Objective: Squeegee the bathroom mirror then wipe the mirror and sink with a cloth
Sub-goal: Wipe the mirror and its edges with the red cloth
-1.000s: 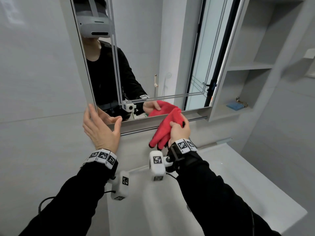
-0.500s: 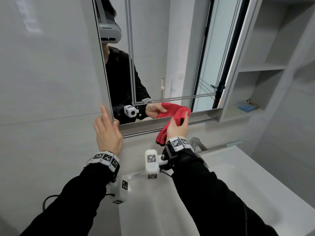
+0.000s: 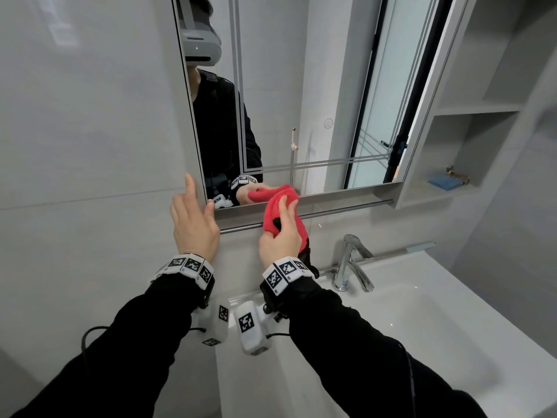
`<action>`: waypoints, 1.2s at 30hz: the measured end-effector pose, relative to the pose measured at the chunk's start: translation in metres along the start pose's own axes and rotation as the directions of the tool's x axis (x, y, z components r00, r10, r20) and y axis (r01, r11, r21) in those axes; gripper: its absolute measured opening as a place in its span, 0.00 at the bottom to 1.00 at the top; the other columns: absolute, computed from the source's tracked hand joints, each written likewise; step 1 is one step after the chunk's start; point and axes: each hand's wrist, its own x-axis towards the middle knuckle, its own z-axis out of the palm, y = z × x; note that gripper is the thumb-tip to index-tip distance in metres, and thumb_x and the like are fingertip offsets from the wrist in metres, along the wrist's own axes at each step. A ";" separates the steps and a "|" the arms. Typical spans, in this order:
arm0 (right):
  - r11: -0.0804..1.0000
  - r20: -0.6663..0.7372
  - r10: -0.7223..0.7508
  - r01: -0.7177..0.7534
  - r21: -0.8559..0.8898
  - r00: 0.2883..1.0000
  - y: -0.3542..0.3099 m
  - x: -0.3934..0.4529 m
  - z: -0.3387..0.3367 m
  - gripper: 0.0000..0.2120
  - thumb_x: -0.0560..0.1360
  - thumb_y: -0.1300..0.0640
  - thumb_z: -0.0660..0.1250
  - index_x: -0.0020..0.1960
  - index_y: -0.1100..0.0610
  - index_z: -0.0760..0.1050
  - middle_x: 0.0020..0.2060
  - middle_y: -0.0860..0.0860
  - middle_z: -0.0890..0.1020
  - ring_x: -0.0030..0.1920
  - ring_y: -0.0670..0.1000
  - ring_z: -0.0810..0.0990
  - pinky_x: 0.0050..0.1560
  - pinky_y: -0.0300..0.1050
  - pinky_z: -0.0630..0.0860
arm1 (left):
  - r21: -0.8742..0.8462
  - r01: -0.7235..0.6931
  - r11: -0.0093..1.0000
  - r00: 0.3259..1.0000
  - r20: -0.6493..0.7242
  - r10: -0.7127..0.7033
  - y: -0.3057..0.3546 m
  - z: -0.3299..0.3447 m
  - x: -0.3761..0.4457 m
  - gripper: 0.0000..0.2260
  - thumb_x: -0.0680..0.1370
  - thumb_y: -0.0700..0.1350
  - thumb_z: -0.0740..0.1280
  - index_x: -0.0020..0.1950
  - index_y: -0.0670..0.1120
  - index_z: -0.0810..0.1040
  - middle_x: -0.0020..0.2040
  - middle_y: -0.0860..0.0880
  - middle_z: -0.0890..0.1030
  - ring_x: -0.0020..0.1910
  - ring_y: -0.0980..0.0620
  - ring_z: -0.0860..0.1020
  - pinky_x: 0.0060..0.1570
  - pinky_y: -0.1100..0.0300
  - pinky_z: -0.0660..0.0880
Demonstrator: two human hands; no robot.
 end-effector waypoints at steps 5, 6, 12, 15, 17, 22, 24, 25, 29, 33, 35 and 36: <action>0.998 0.077 0.041 -0.045 0.044 0.996 0.000 -0.001 -0.012 0.36 0.66 0.73 0.56 0.69 0.48 0.71 0.71 0.47 0.68 0.68 0.46 0.70 0.53 0.20 0.68 | -0.008 0.023 1.000 1.000 0.009 -0.023 0.004 -0.005 -0.001 0.27 0.79 0.43 0.61 0.77 0.45 0.54 0.58 0.38 0.70 0.59 0.39 0.68 0.58 0.46 0.67; 0.994 0.083 0.081 -0.087 0.068 0.993 0.000 0.001 -0.015 0.34 0.66 0.72 0.56 0.66 0.47 0.73 0.69 0.48 0.72 0.63 0.46 0.74 0.50 0.21 0.70 | -0.016 0.016 1.000 1.000 0.014 -0.016 0.003 -0.007 -0.001 0.27 0.79 0.43 0.61 0.77 0.46 0.55 0.57 0.38 0.70 0.59 0.39 0.69 0.58 0.46 0.68; 0.886 0.067 0.322 -0.326 0.330 0.944 -0.002 0.021 -0.034 0.24 0.67 0.74 0.60 0.47 0.47 0.79 0.44 0.49 0.82 0.52 0.52 0.80 0.58 0.47 0.76 | -0.113 0.042 0.993 0.998 0.049 -0.037 -0.010 -0.023 0.005 0.23 0.78 0.39 0.60 0.73 0.47 0.61 0.52 0.42 0.75 0.48 0.43 0.76 0.51 0.54 0.71; 0.843 -0.069 0.421 -0.362 0.397 0.905 -0.002 0.025 -0.038 0.21 0.68 0.72 0.61 0.51 0.51 0.78 0.46 0.52 0.81 0.53 0.56 0.80 0.57 0.50 0.76 | -0.111 0.034 0.993 0.993 0.118 -0.021 -0.016 -0.025 0.006 0.23 0.79 0.39 0.58 0.75 0.48 0.60 0.51 0.42 0.75 0.46 0.45 0.75 0.51 0.56 0.70; 0.861 -0.128 0.411 -0.338 0.380 0.902 -0.006 0.025 -0.036 0.22 0.71 0.68 0.60 0.61 0.52 0.76 0.53 0.52 0.81 0.56 0.54 0.79 0.59 0.46 0.74 | -0.102 0.022 0.995 0.989 0.145 -0.007 -0.020 -0.026 0.007 0.23 0.80 0.41 0.57 0.75 0.49 0.60 0.52 0.42 0.75 0.48 0.45 0.75 0.54 0.56 0.70; 0.909 -0.141 0.331 -0.276 0.311 0.933 -0.015 0.021 -0.016 0.27 0.76 0.61 0.63 0.73 0.49 0.63 0.65 0.51 0.75 0.61 0.50 0.76 0.55 0.30 0.64 | -0.180 0.170 0.969 0.955 0.273 -0.117 -0.025 -0.025 0.011 0.21 0.81 0.45 0.58 0.74 0.50 0.62 0.58 0.39 0.77 0.54 0.39 0.77 0.58 0.44 0.75; 0.909 -0.134 0.341 -0.290 0.299 0.931 -0.016 0.016 -0.006 0.29 0.76 0.60 0.63 0.74 0.48 0.60 0.63 0.51 0.76 0.49 0.46 0.77 0.43 0.22 0.61 | -0.256 0.293 0.921 0.928 0.309 -0.209 -0.025 -0.028 0.011 0.20 0.80 0.47 0.60 0.72 0.50 0.66 0.56 0.44 0.78 0.50 0.44 0.79 0.54 0.44 0.78; 0.908 -0.129 0.348 -0.299 0.294 0.929 -0.017 0.014 -0.002 0.29 0.76 0.60 0.63 0.75 0.47 0.59 0.60 0.51 0.77 0.43 0.45 0.76 0.38 0.21 0.62 | -0.303 0.360 0.882 0.910 0.323 -0.260 -0.024 -0.029 0.012 0.19 0.80 0.47 0.61 0.71 0.49 0.69 0.54 0.46 0.79 0.47 0.47 0.78 0.51 0.45 0.80; 0.907 -0.101 0.350 -0.310 0.285 0.931 -0.017 0.009 0.010 0.31 0.75 0.60 0.62 0.74 0.43 0.58 0.59 0.50 0.78 0.45 0.47 0.76 0.46 0.31 0.67 | -0.425 0.496 0.757 0.852 0.407 -0.330 -0.028 -0.032 0.018 0.16 0.79 0.45 0.65 0.64 0.39 0.76 0.57 0.42 0.80 0.47 0.49 0.79 0.39 0.61 0.82; 0.926 -0.074 0.315 -0.289 0.242 0.946 -0.012 0.004 0.018 0.32 0.74 0.62 0.62 0.74 0.42 0.59 0.59 0.52 0.79 0.55 0.54 0.79 0.55 0.38 0.70 | -0.485 0.511 0.710 0.837 0.468 -0.284 -0.029 -0.037 0.022 0.11 0.79 0.42 0.64 0.58 0.39 0.79 0.57 0.45 0.80 0.40 0.61 0.81 0.35 0.67 0.80; 0.934 -0.048 0.296 -0.279 0.222 0.954 -0.008 0.002 0.019 0.32 0.74 0.63 0.62 0.74 0.43 0.59 0.57 0.52 0.79 0.55 0.54 0.79 0.57 0.40 0.72 | -0.488 0.519 0.702 0.828 0.490 -0.272 -0.030 -0.038 0.023 0.12 0.79 0.42 0.64 0.60 0.38 0.78 0.54 0.44 0.80 0.38 0.62 0.81 0.36 0.67 0.80; 0.937 -0.033 0.289 -0.275 0.214 0.957 -0.007 0.001 0.019 0.32 0.74 0.63 0.62 0.74 0.44 0.60 0.55 0.51 0.79 0.54 0.54 0.79 0.56 0.39 0.72 | -0.488 0.519 0.702 0.827 0.494 -0.268 -0.030 -0.038 0.023 0.13 0.79 0.42 0.64 0.60 0.38 0.78 0.53 0.44 0.80 0.38 0.62 0.82 0.37 0.67 0.80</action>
